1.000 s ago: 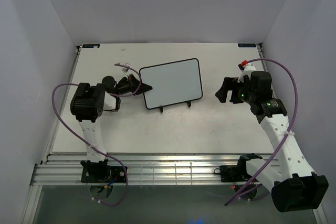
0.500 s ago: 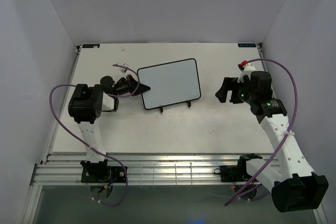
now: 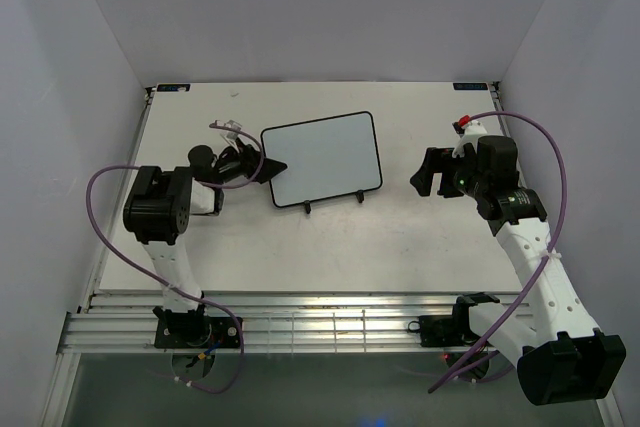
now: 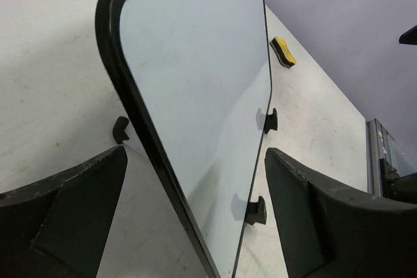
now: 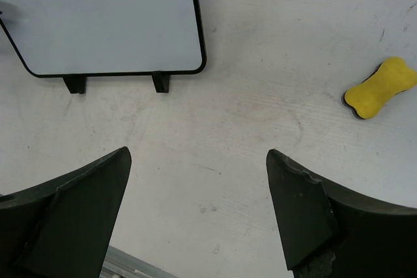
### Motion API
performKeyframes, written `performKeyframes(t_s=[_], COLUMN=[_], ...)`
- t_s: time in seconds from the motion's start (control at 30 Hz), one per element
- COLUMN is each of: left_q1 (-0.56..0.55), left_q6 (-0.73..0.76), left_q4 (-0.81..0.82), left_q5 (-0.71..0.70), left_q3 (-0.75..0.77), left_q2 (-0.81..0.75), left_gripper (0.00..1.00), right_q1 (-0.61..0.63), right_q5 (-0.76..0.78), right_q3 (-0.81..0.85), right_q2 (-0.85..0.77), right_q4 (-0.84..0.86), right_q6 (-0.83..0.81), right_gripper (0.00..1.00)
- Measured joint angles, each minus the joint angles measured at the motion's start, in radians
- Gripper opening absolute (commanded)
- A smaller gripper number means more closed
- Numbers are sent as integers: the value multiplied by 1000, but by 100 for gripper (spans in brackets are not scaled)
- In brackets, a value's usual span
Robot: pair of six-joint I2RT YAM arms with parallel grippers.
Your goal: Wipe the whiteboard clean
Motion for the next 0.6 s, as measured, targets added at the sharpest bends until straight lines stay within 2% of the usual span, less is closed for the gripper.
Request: performKeyframes(t_s=[0.23, 0.4, 0.5, 0.6], left_q1=[-3, -5, -3, 0], left_q6=[21, 32, 32, 40], left_q4=[-39, -187, -335, -554], left_q5=[-100, -326, -485, -660], left_q3=[-61, -119, -111, -47], left_q2=[-124, -330, -459, -562], left_gripper=[98, 98, 98, 98], right_q1=[1, 5, 7, 8], right_q5=[0, 19, 51, 84], right_q3=[0, 0, 0, 0], right_q2=[0, 0, -2, -7], right_q4=[0, 1, 1, 0], right_q6=[-5, -7, -8, -8], right_gripper=[90, 90, 90, 90])
